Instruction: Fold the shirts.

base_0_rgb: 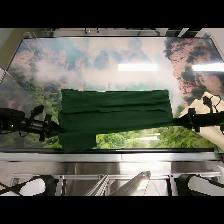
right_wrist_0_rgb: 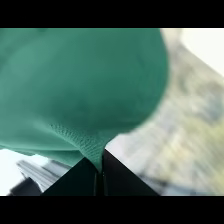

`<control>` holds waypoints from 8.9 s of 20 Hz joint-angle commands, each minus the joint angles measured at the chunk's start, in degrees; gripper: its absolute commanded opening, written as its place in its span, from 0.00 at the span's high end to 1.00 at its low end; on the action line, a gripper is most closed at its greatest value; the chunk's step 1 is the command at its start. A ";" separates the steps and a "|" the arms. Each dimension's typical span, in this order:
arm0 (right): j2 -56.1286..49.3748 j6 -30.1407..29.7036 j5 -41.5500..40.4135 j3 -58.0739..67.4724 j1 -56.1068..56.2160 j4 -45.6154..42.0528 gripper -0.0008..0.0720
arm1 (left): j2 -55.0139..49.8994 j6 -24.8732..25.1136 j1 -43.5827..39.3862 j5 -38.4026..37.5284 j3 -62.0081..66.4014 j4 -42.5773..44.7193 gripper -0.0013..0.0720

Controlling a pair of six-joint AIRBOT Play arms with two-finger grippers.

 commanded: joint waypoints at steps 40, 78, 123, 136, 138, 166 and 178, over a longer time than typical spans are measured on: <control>-14.64 -6.84 -17.53 15.93 5.68 3.54 0.10 | -34.56 -13.18 -3.52 13.79 65.99 -2.36 0.04; -17.07 -6.21 17.88 35.10 11.13 29.44 0.96 | -49.29 -10.23 -52.83 -6.56 77.66 -8.24 0.96; -29.00 10.25 -24.90 27.17 47.89 18.82 0.29 | 31.21 2.08 -11.98 -2.16 12.11 -0.90 0.95; 8.50 34.73 -10.36 29.92 12.83 -25.00 0.96 | 31.10 3.43 -11.98 -3.82 12.11 -0.90 0.95; 15.74 37.57 -3.34 27.61 3.76 -38.21 0.96 | 31.10 3.48 -11.98 -5.44 12.11 -0.92 0.95; 42.16 23.08 -15.02 6.36 34.93 -10.82 0.96 | 39.95 4.87 -11.98 -4.35 8.22 -3.41 0.96; 41.94 23.71 -17.77 3.89 41.03 -10.01 0.96 | 47.98 5.95 -11.98 -5.31 -3.43 -3.58 0.96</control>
